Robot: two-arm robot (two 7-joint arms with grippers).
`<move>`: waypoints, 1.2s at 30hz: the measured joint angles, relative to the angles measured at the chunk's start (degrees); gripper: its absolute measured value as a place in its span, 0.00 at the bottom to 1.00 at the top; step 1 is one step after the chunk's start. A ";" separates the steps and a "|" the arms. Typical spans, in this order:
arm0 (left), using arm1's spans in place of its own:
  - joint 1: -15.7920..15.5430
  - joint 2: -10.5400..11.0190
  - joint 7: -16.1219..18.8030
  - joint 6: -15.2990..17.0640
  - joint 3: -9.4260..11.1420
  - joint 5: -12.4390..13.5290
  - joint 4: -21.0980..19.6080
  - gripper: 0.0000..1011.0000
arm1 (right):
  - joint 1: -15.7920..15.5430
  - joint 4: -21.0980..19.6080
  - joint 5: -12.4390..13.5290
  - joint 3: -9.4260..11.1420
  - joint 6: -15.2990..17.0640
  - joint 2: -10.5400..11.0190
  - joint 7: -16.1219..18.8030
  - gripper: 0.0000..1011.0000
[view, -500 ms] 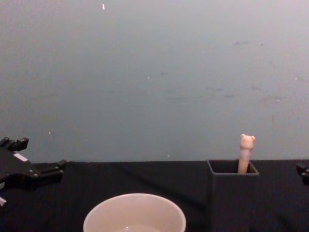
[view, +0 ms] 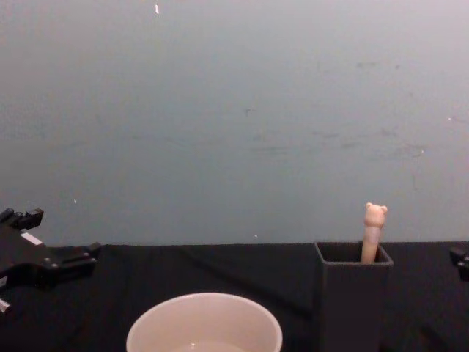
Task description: Pick up the stirring spoon with one hand, stir inside the cup, then place it back in its original position.
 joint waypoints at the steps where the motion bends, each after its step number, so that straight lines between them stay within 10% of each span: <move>1: 0.00 0.00 0.00 0.00 0.00 0.00 0.00 0.99 | 0.00 0.00 0.00 0.00 0.00 0.00 0.00 0.99; 20: 0.00 0.00 0.00 0.00 0.00 0.00 0.00 0.99 | -0.05 0.16 -0.42 0.46 -0.35 -0.35 0.57 0.99; 36: 0.00 0.00 0.00 0.00 0.00 0.00 0.00 0.99 | -3.18 -4.28 5.62 3.66 -2.50 1.47 12.16 0.99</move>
